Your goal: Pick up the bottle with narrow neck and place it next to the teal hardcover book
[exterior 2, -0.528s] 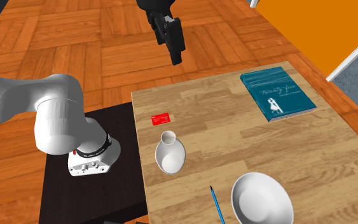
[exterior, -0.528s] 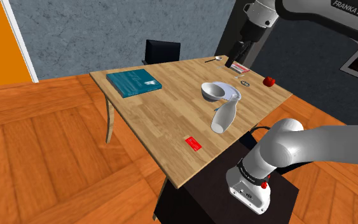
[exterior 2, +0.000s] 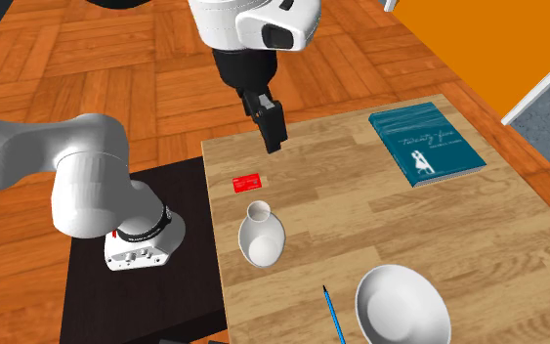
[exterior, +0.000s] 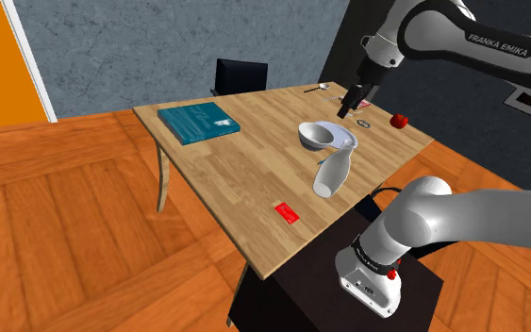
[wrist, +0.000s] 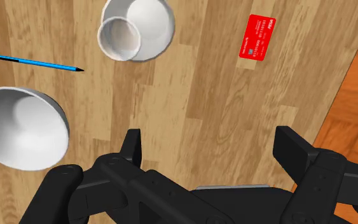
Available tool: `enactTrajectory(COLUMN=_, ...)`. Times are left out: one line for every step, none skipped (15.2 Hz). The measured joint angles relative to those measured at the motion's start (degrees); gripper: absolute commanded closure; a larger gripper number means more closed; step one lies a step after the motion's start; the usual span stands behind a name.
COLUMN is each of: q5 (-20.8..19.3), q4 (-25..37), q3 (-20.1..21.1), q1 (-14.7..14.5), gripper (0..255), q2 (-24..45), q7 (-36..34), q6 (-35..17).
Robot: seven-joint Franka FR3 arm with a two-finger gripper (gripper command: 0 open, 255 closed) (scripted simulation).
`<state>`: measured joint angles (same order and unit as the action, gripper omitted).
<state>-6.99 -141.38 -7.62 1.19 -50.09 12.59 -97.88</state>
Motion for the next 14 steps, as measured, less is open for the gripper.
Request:
enactTrajectory(q5=-0.50, q4=-1.20, q3=-0.96, q1=0.40, gripper=0, q2=-0.44, q7=0.78, q6=-0.50)
enactTrajectory(q5=-1.24, q4=-2.50, q3=-2.29, q1=0.90, gripper=0, q2=-0.40, q7=1.83, q6=-1.59)
enactTrajectory(q5=-1.77, q4=-3.59, q3=-3.22, q1=1.31, gripper=0, q2=-0.64, q7=2.57, q6=-2.20)
enactTrajectory(q5=-2.37, q4=-4.82, q3=-4.33, q1=1.72, gripper=0, q2=-0.34, q7=3.36, q6=-3.42)
enactTrajectory(q5=-3.16, q4=-5.80, q3=-5.68, q1=2.30, gripper=0, q2=-0.34, q7=4.48, q6=-4.21)
enactTrajectory(q5=-4.13, q4=-7.18, q3=-7.22, q1=3.02, gripper=0, q2=-0.42, q7=5.72, q6=-5.29)
enactTrajectory(q5=-4.54, q4=-8.59, q3=-7.99, q1=3.30, gripper=0, q2=-0.13, q7=6.07, q6=-6.69)
enactTrajectory(q5=-5.31, q4=-9.75, q3=-9.24, q1=3.89, gripper=0, q2=0.04, q7=7.00, q6=-7.76)
enactTrajectory(q5=-5.97, q4=-10.54, q3=-10.39, q1=4.34, gripper=0, q2=0.56, q7=7.84, q6=-8.82)
enactTrajectory(q5=-6.64, q4=-11.06, q3=-11.45, q1=4.84, gripper=0, q2=0.81, q7=8.72, q6=-9.46)
enactTrajectory(q5=-6.98, q4=-11.94, q3=-11.94, q1=5.07, gripper=0, q2=0.94, q7=8.97, q6=-10.37)
enactTrajectory(q5=-7.18, q4=-12.59, q3=-12.24, q1=5.13, gripper=0, q2=1.24, q7=9.04, q6=-11.28)
enactTrajectory(q5=-7.53, q4=-13.35, q3=-12.65, q1=5.35, gripper=0, q2=1.32, q7=9.27, q6=-12.11)
enactTrajectory(q5=-7.60, q4=-14.05, q3=-12.71, q1=5.32, gripper=0, q2=1.52, q7=9.09, q6=-12.97)
